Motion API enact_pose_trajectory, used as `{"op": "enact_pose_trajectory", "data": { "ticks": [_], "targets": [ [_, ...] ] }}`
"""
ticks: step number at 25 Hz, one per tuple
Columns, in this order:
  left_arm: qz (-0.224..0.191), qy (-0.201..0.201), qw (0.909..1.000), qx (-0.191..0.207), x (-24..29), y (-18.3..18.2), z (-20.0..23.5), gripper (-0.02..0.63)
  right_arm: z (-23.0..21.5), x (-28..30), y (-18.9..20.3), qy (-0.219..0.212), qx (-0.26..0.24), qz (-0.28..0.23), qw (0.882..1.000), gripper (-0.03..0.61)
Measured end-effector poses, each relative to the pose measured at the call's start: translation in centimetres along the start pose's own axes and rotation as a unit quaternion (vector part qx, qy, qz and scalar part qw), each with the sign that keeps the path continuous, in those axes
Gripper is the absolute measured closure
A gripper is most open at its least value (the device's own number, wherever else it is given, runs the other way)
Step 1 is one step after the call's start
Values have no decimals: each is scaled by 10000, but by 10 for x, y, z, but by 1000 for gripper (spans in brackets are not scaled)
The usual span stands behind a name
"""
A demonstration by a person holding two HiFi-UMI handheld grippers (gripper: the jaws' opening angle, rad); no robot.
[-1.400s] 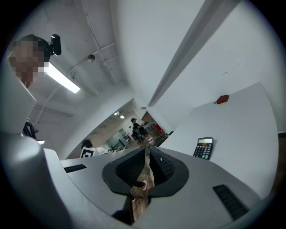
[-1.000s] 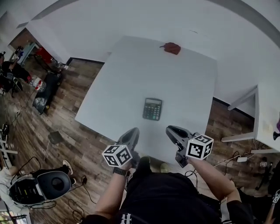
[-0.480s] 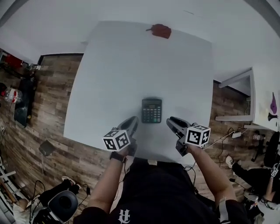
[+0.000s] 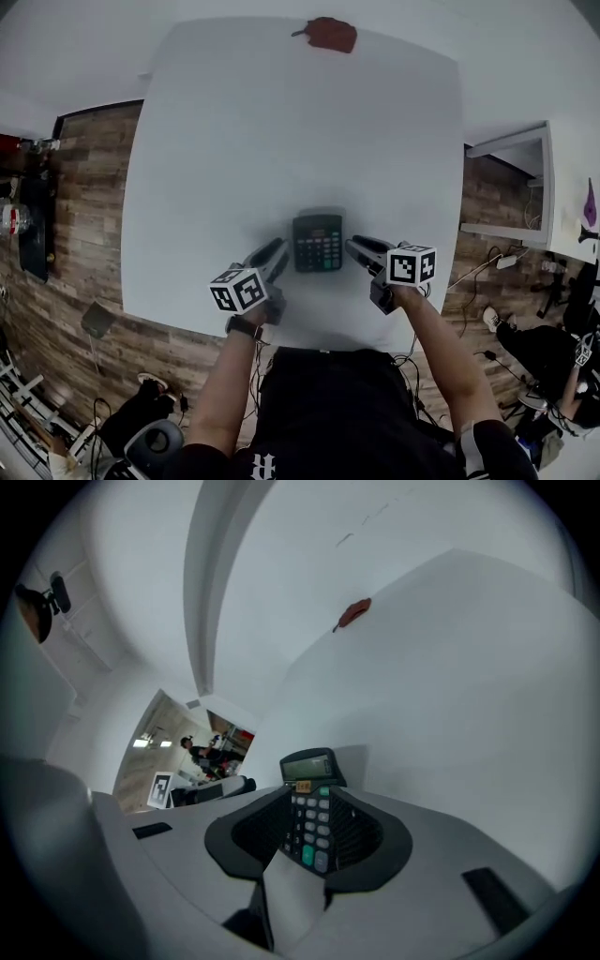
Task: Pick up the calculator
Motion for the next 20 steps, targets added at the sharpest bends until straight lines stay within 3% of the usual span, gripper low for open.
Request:
{"op": "enact_pose_trajectory", "data": {
  "ticks": [6,20],
  "targets": [
    [155,71,9997,-171,13,10,7,511,-20,17,2,-69,251,201,9995,474],
    [629,134,9968,-480,37,15,22,511,-31,39,-5,-369,283,688,9965,476]
  ]
}}
Point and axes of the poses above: the fingertips, and each gripper's own axes: x forward along the fingers, z to its left, y out of its underside, the point moved 6 cm from there along -x, backward along the fingers
